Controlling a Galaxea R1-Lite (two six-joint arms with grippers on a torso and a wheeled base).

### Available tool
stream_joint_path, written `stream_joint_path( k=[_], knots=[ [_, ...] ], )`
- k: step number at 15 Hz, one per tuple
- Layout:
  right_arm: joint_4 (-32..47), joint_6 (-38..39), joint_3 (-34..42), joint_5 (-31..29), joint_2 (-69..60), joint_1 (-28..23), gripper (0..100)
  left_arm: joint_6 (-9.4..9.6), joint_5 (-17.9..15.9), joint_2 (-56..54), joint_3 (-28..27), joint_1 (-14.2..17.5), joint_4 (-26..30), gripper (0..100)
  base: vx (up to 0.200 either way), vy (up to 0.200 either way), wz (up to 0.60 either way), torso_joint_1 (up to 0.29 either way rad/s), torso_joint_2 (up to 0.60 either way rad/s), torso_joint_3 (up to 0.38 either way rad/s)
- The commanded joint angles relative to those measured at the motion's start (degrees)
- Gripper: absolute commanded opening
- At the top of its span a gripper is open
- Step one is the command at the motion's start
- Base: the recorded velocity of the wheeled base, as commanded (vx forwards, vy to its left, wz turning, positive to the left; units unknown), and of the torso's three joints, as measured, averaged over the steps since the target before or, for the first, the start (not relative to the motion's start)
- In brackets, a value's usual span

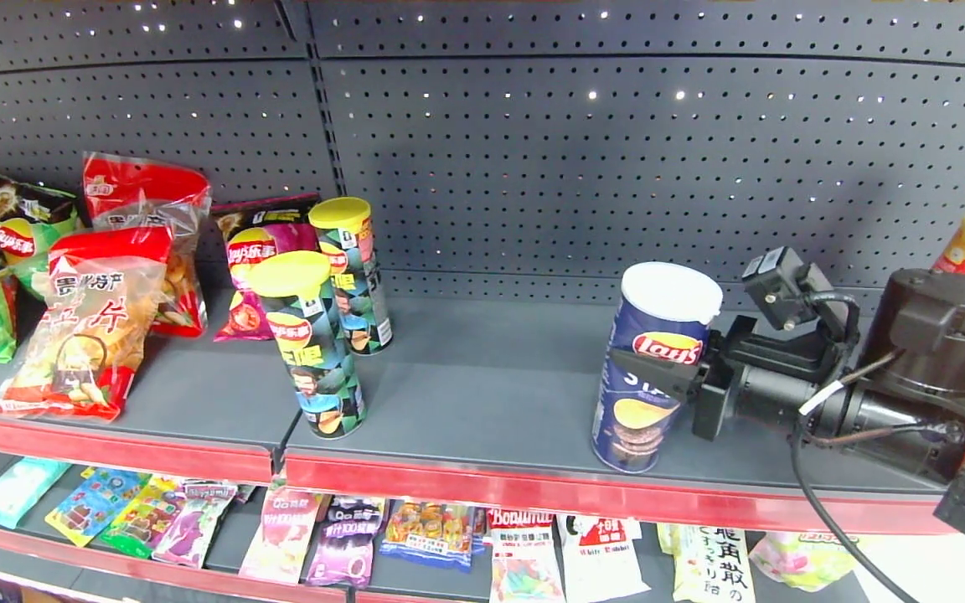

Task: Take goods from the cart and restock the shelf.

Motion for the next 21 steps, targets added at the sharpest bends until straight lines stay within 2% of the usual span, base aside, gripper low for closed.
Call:
stream_joint_path(
  k=[1, 11, 21],
  knots=[
    [-0.06, -0.04, -0.48, 0.03, 1.06, 0.11, 0, -0.02, -0.02, 0.11, -0.02, 0.04, 0.01, 0, 0.000, 0.000, 0.00, 0.000, 0.00, 0.000],
    [-0.15, -0.21, 1.98, -0.23, 0.71, 0.72, 0, -0.02, -0.02, 0.11, -0.02, 0.04, 0.01, 0, 0.000, 0.000, 0.00, 0.000, 0.00, 0.000],
    [-0.15, 0.05, 2.51, -6.29, 0.54, 2.39, 0, -0.02, -0.11, -0.16, 0.16, -0.05, 0.01, 0, 0.000, 0.000, 0.00, 0.000, 0.00, 0.000]
  ],
)
